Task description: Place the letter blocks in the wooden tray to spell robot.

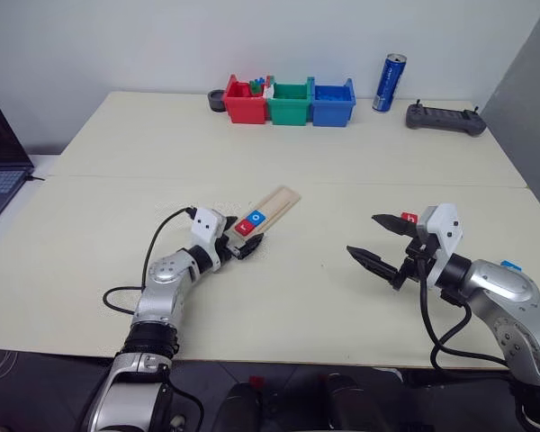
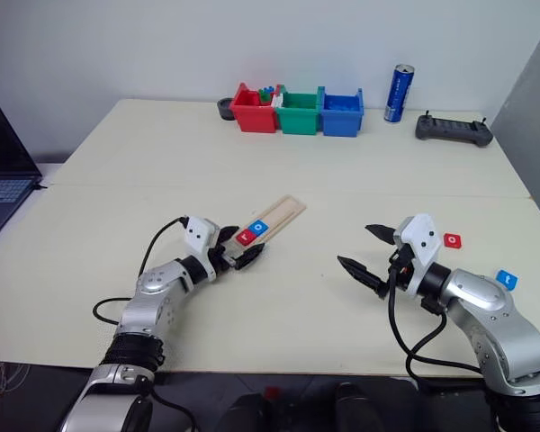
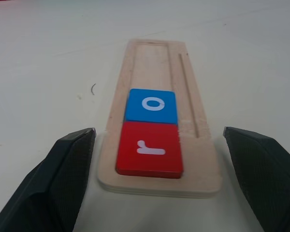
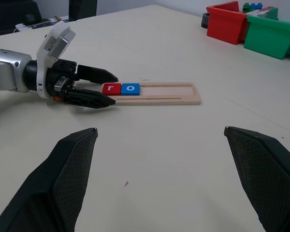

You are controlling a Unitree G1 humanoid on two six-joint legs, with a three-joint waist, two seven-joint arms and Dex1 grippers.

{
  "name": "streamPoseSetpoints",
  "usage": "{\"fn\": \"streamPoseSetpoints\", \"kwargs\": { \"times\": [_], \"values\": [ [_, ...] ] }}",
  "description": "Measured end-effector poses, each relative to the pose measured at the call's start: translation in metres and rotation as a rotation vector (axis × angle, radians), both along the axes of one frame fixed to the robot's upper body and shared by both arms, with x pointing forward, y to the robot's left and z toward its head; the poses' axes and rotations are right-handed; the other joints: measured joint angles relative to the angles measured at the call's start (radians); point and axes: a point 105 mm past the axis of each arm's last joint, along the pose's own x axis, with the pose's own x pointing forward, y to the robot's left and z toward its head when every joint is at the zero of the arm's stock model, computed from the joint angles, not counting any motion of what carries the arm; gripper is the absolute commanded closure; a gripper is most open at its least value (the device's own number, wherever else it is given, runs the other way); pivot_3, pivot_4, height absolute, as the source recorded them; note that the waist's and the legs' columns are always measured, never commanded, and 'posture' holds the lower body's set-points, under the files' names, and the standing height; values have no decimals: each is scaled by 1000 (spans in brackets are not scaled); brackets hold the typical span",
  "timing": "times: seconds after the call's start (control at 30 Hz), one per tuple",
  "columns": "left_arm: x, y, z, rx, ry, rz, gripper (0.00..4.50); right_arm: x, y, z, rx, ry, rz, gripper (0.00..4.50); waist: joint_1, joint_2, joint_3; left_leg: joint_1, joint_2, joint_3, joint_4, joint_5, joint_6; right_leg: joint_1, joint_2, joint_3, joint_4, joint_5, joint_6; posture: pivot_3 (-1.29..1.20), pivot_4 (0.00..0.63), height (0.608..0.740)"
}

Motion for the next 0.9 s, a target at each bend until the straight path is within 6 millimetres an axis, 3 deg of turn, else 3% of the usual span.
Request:
{"fn": "streamPoseSetpoints", "kwargs": {
  "times": [0.9],
  "values": [
    [4,1,-6,25,-12,90,7,3,-1,0,9,9,-23,0,0,3,-2,2,0,0,0,0,0,1,0,0,1,0,0,0,150,740]
  ]
}}
